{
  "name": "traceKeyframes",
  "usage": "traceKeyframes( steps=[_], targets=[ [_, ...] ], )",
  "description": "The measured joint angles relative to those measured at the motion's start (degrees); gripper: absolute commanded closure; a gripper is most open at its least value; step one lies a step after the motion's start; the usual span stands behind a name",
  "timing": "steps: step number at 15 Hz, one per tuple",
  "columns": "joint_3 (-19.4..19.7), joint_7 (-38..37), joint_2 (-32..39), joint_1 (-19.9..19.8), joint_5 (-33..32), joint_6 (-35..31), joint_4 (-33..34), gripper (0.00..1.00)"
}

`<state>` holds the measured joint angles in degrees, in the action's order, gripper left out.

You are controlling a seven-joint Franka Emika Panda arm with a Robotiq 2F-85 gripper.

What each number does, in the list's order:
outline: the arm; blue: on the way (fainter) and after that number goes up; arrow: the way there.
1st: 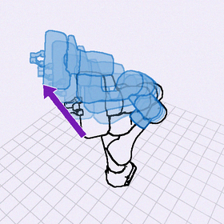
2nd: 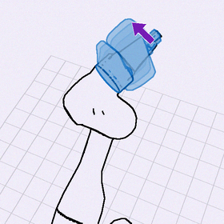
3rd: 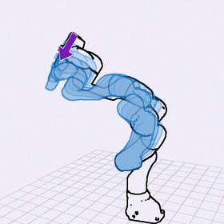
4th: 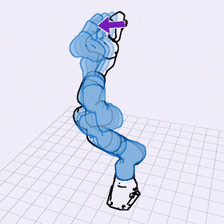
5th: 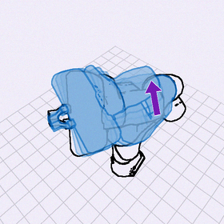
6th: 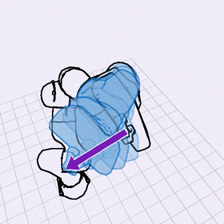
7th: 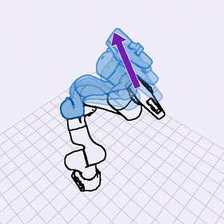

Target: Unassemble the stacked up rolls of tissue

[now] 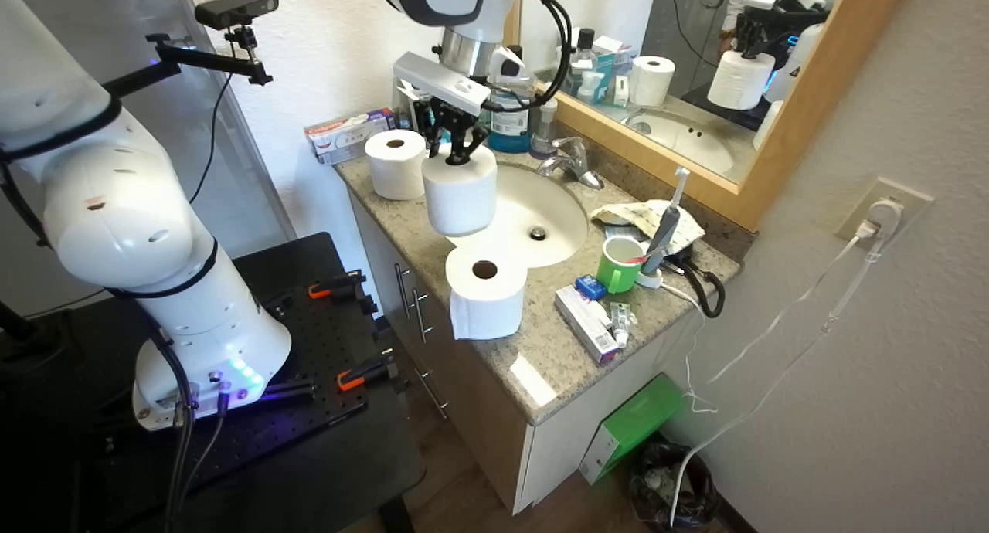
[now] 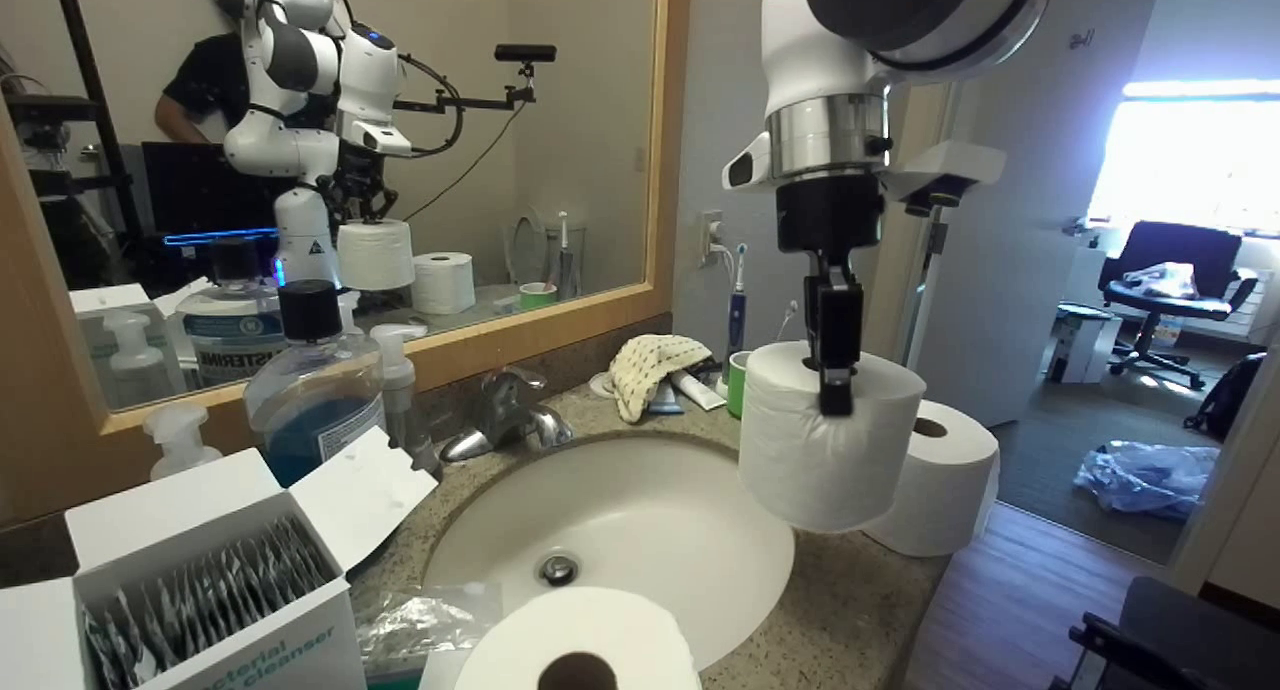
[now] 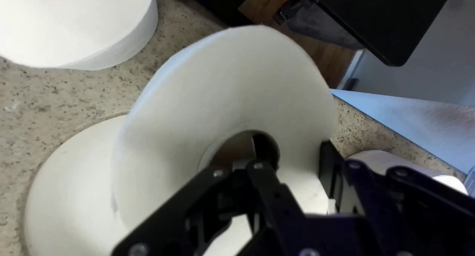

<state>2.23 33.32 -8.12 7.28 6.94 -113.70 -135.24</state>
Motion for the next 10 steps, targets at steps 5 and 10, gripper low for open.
traceKeyframes(
  steps=[5,10],
  targets=[
    [0.0,0.0,3.7,-2.1,5.5,-5.0,-0.1,0.89],
    [0.0,0.0,7.4,-3.2,10.1,-11.4,-0.3,0.89]
  ],
)
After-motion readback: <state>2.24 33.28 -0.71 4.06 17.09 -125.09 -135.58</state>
